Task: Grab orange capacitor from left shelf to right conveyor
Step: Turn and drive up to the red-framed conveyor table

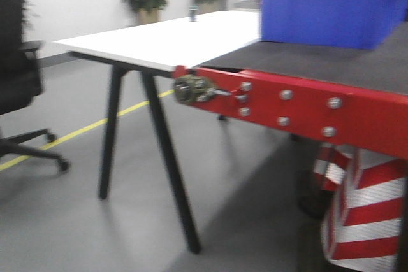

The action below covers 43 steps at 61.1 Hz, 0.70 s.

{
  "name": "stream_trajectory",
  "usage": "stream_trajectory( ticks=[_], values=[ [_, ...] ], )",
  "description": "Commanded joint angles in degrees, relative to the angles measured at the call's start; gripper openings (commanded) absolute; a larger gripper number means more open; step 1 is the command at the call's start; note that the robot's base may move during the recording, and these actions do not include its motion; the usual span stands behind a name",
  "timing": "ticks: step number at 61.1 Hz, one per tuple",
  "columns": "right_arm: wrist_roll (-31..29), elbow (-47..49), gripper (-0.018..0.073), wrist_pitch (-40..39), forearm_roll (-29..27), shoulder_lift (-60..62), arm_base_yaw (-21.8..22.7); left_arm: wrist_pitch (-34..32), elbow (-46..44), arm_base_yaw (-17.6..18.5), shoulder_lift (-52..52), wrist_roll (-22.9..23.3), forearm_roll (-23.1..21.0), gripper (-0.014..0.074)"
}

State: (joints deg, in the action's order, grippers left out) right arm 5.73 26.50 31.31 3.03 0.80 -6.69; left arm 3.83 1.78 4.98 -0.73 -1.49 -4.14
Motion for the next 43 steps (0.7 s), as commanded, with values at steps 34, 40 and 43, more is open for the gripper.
stream_trajectory(
  ticks=[34, 40, 43],
  values=[
    [-0.4, 1.8, 0.0116, -5.0, 0.7, -0.6, 0.2, -5.2, -0.2, 0.1, -0.7, 0.1, -0.1, -0.0127],
    [-0.4, 1.8, 0.0116, -5.0, 0.7, -0.6, 0.2, -5.2, -0.2, -1.2, -0.7, 0.1, -0.1, -0.0127],
    [-0.4, 1.8, 0.0116, -5.0, 0.7, -0.6, 0.2, -5.2, -0.2, -2.1, -0.7, 0.1, -0.1, -0.0127]
  ],
)
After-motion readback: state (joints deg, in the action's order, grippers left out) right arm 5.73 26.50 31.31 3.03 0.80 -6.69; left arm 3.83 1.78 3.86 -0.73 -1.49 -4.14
